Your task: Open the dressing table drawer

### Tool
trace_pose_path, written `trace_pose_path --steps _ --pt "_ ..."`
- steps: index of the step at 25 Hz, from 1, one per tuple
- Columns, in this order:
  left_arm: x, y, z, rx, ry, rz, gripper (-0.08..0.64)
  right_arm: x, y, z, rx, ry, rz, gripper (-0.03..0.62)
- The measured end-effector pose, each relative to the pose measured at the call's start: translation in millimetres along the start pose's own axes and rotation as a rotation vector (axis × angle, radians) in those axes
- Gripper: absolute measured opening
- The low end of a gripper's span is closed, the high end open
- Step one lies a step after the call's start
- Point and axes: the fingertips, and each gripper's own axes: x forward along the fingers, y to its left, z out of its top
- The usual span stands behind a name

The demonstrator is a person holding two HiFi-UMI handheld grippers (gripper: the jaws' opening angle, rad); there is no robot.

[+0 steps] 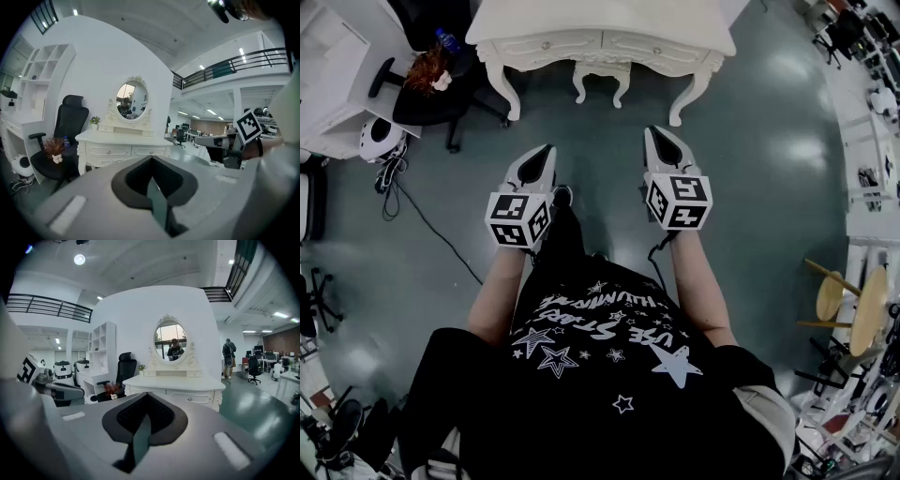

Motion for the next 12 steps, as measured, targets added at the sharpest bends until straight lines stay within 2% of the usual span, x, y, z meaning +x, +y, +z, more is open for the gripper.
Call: trace_pose_path --steps 9,12 --pt "-29.3 -9.6 -18.3 0.034 0.029 0.037 0.000 -22.1 13.2 -18.3 0.015 0.010 0.008 0.028" --pt "-33.3 -11.7 -23.9 0.024 0.036 0.034 0.001 -23.8 12.5 -23.1 0.031 0.010 0.004 0.028"
